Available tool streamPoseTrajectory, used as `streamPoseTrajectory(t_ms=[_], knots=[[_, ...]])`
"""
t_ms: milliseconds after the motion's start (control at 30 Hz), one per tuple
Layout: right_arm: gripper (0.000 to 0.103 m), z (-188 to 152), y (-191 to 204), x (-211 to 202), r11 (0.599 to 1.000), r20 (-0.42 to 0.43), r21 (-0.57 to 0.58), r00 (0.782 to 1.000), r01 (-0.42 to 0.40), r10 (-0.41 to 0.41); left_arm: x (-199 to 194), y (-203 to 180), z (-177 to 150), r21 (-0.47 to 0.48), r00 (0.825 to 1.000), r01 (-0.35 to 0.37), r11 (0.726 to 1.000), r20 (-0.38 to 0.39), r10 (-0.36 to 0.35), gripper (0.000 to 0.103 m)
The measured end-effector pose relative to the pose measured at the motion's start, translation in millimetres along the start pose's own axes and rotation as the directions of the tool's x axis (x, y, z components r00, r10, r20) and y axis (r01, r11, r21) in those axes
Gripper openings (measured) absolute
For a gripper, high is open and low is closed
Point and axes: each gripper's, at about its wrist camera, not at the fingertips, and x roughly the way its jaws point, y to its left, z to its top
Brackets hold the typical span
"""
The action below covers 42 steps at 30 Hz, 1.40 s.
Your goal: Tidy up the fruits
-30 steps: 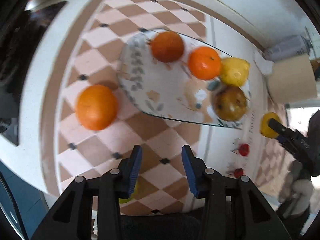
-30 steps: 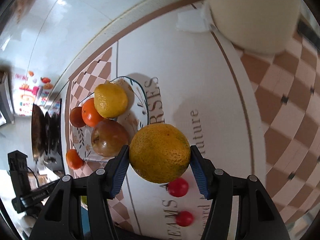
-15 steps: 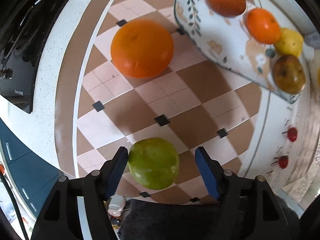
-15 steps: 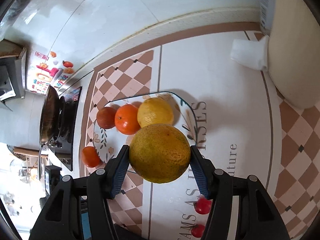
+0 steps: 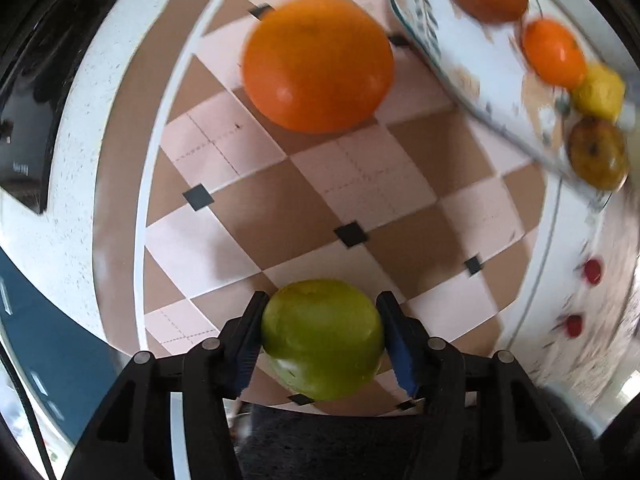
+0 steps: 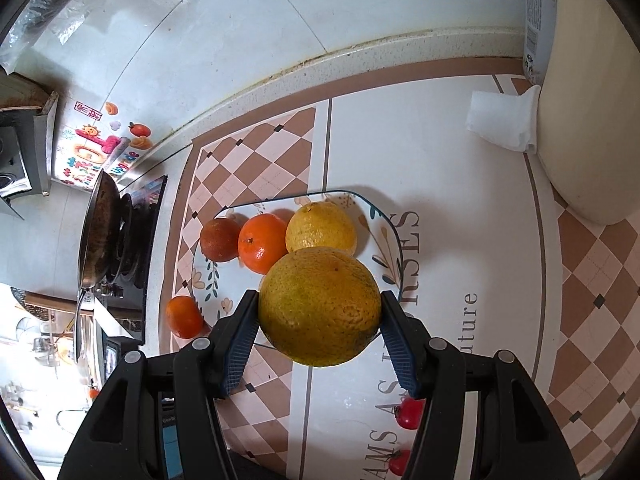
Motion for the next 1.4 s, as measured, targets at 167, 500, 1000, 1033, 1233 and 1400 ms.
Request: streamPoseTrajectory(t_ms=[167,500,1000,1033,1233,1400], knots=[[0.062,-2,2,-1,1.0,0.001,-0.005,1.0,-0.005,0.005,-28,10,1,-0.035,0.997,0.076,0.997,0.036,-0.075,0.053],[0.062,-4,3,3,1.0,-0.004,-0.005,1.0,-0.019,0.019,3,15,5,-0.059,0.999,0.034,0.998,0.012,-0.033,0.054],[0.062,-7,-10,2,1.0,-0.011,0.008,1.0,0.0,0.0,-4,12,17,-0.046,0.999,0.028,0.999,0.033,-0.027,0.055],[0.062,-9,-10,2,1.0,-0.01,0.01,1.0,0.004,-0.004,-4,9,16,-0.035,0.999,0.019,0.999,0.041,-0.018,0.054],[0.062,-17,-12,0,1.0,0.001,0.025,1.0,0.002,-0.002,-10,-23,9,0.01,0.993,-0.034,0.999,0.112,0.032,0.053],[0.062,-10,-18,5,0.998,0.0,0.058,1.0,-0.002,0.002,-61,-58,20,0.072,0.982,0.043,0.997,0.181,-0.055,0.053]])
